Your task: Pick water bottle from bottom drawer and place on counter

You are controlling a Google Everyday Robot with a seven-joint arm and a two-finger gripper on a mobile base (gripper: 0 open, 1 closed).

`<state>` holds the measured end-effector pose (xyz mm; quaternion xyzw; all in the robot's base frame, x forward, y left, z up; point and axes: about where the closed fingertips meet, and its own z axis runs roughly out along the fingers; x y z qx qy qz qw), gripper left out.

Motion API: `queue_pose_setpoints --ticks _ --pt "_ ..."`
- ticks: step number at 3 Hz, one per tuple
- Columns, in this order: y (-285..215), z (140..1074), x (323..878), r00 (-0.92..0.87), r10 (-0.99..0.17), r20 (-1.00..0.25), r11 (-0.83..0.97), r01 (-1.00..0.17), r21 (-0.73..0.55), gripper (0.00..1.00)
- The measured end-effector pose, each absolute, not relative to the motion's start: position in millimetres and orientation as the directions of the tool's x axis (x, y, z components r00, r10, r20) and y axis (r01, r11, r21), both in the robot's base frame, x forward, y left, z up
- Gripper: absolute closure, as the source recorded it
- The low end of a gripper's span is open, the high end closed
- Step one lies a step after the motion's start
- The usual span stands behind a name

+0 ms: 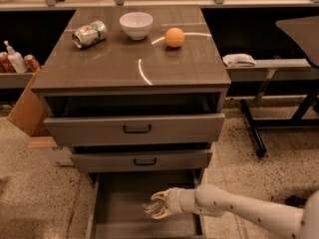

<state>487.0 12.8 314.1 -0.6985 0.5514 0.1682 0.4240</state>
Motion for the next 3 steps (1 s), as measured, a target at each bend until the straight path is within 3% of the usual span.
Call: queue_pose_setpoints --ticks 3 --pt "-64.8 497.7 491.8 0.483 -0.616 -0.622 0.019 -0.78 -0.625 1.0"
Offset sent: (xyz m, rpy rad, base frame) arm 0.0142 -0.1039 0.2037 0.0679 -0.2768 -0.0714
